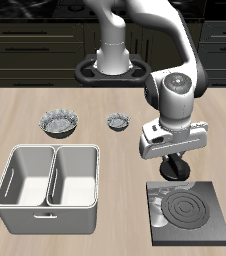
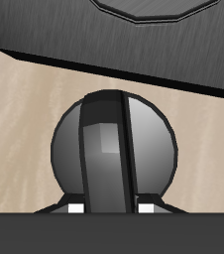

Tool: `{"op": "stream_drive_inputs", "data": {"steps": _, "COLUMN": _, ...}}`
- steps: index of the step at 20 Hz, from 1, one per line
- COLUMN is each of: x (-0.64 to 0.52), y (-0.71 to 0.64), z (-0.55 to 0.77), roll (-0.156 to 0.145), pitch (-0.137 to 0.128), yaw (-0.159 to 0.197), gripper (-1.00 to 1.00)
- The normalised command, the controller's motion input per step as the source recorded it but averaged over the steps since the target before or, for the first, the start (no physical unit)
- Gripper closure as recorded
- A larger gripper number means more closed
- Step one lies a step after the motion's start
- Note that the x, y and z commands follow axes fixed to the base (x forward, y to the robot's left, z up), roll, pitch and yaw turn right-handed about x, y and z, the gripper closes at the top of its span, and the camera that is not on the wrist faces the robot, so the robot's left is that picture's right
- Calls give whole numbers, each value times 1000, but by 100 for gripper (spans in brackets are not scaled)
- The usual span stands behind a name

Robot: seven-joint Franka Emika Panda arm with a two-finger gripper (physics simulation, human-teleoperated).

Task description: Turn off the flat stove and place the smallest bowl on it

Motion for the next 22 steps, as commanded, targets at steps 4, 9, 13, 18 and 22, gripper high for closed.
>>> {"op": "stream_drive_inputs", "data": {"steps": 4, "x": 0, "y": -28, "z": 87, "roll": 0, "pitch": -2, "yaw": -64, "gripper": 100}}
{"op": "stream_drive_inputs", "data": {"steps": 9, "x": 24, "y": -70, "z": 80, "roll": -17, "pitch": 12, "yaw": -94, "gripper": 100}}
{"op": "stream_drive_inputs", "data": {"steps": 13, "x": 13, "y": 19, "z": 43, "roll": -7, "pitch": -23, "yaw": -50, "gripper": 100}}
{"op": "stream_drive_inputs", "data": {"steps": 18, "x": -6, "y": 8, "z": 27, "roll": 5, "pitch": -1, "yaw": -74, "gripper": 100}}
{"op": "stream_drive_inputs", "data": {"steps": 22, "x": -17, "y": 13, "z": 18, "roll": 3, "pitch": 3, "yaw": -74, "gripper": 100}}
